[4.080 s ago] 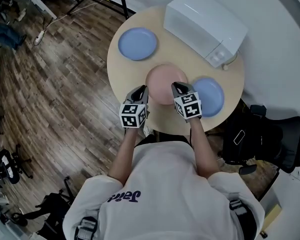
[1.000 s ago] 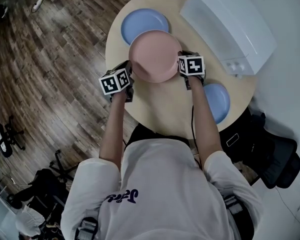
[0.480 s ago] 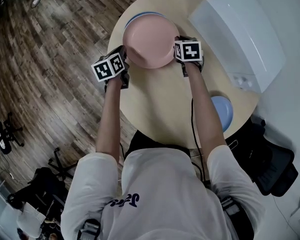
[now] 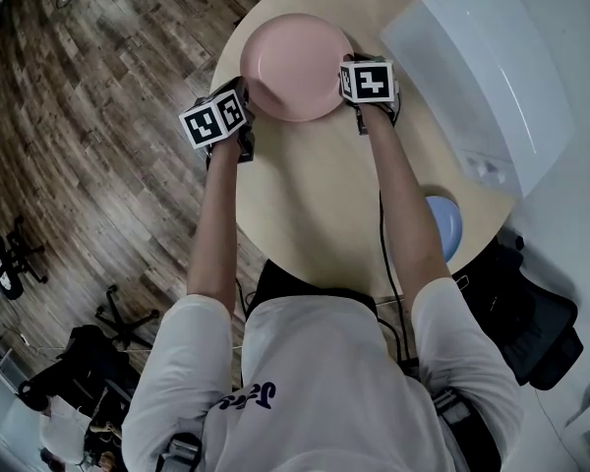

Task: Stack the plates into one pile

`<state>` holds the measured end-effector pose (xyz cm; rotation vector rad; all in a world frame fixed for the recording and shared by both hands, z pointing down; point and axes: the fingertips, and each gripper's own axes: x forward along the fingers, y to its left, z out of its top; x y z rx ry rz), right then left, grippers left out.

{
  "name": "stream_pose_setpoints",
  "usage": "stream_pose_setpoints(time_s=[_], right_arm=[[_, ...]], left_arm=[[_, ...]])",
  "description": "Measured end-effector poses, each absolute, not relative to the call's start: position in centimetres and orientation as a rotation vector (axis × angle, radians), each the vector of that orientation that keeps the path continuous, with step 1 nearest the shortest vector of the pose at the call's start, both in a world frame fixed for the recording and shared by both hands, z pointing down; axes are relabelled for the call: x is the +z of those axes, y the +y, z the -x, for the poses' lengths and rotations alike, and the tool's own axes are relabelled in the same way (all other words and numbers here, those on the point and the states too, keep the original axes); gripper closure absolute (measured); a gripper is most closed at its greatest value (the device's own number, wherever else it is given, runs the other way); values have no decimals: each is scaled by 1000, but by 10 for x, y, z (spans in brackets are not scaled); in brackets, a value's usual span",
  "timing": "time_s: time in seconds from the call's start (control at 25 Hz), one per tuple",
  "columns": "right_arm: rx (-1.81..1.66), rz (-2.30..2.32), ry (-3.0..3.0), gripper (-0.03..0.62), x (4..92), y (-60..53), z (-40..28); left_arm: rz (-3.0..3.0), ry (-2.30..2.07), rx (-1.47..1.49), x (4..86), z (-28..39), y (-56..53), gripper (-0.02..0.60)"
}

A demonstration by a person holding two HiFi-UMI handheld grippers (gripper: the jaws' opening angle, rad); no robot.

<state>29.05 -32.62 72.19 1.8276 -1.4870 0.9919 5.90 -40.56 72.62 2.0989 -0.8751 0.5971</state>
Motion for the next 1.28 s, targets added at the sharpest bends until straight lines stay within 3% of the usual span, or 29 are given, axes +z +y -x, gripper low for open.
stream_pose_setpoints(time_s=[0.4, 0.48, 0.52, 0.56, 0.64, 0.68, 1.28], right_arm=[[899, -1761, -1441, 552, 735, -329, -287], [943, -1751, -1459, 518, 742, -327, -283], [978, -1751, -1474, 462, 745, -326, -280], [1008, -1755, -1486, 396, 748, -325, -277], [1007, -1770, -1494, 356, 747, -324, -275], [985, -1779, -1497, 347, 743, -323, -275], [918, -2035, -1618, 342, 673, -231, -222]], left_arm=[[-2136, -910, 661, 741, -62, -403, 555], [-2150, -910, 659, 743, -64, -401, 554], [-2164, -908, 660, 743, -66, -400, 545], [-2178, -902, 661, 742, -68, -397, 508], [-2192, -882, 664, 742, -70, -391, 397], [-2191, -875, 663, 742, -69, -388, 375], [-2331, -693, 650, 682, -65, -292, 370]])
